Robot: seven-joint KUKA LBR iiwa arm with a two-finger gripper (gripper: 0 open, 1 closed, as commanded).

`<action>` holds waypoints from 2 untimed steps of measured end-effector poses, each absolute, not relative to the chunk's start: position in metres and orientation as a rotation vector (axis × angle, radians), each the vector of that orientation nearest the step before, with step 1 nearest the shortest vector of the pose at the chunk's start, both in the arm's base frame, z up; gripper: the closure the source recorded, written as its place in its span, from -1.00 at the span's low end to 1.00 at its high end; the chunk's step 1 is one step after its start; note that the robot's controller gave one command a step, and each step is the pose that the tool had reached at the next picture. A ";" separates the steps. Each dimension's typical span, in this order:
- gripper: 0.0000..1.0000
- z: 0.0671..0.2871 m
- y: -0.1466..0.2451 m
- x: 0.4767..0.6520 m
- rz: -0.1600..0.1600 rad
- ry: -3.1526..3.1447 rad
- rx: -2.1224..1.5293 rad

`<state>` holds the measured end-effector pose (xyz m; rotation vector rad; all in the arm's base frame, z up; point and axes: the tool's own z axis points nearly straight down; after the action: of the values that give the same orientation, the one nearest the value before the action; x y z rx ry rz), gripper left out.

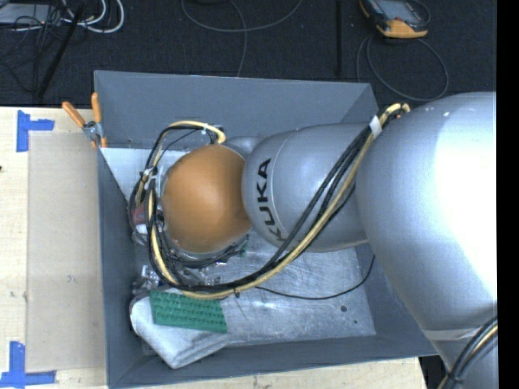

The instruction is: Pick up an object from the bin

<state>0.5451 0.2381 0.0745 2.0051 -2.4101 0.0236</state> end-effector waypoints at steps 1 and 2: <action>1.00 0.077 0.249 0.544 0.002 -2.424 2.025; 1.00 0.173 0.245 0.541 0.003 -2.423 2.014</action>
Offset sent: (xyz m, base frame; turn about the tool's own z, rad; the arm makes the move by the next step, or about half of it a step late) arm 0.0000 0.0000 0.0000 0.0000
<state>0.5412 0.2447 0.1733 2.0143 -2.4229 0.0029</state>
